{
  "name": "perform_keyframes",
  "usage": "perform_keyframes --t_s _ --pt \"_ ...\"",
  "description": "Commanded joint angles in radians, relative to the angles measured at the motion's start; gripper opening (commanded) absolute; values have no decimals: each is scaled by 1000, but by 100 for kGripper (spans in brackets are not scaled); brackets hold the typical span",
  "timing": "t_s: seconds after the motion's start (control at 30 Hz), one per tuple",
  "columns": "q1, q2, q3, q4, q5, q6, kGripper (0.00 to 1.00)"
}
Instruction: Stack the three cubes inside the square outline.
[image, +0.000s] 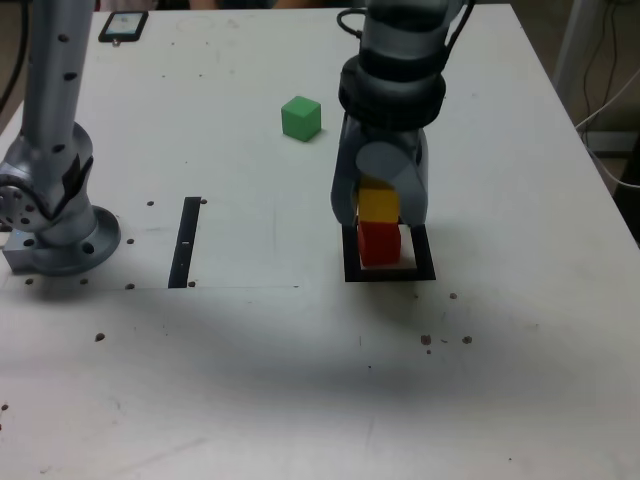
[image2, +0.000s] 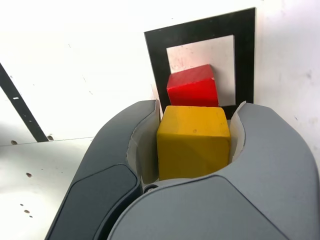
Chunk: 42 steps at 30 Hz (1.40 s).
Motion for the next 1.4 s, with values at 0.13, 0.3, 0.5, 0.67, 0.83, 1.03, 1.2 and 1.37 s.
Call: perform_keyframes --t_s 0.13,0.3,0.5,0.67,0.83,1.03,1.2,1.37 --pt "-1 13 3 -2 -4 -14 18" --pt "-1 25 1 -14 -8 -6 18" --pt "-1 37 9 -43 -10 -5 21" --pt "-1 46 18 -51 -14 -3 25" --pt "0 47 22 -56 -8 -2 27" --pt "15 50 50 -88 -18 13 52" --pt "26 46 83 -124 -31 28 83" --pt "28 36 88 -125 -29 32 99"
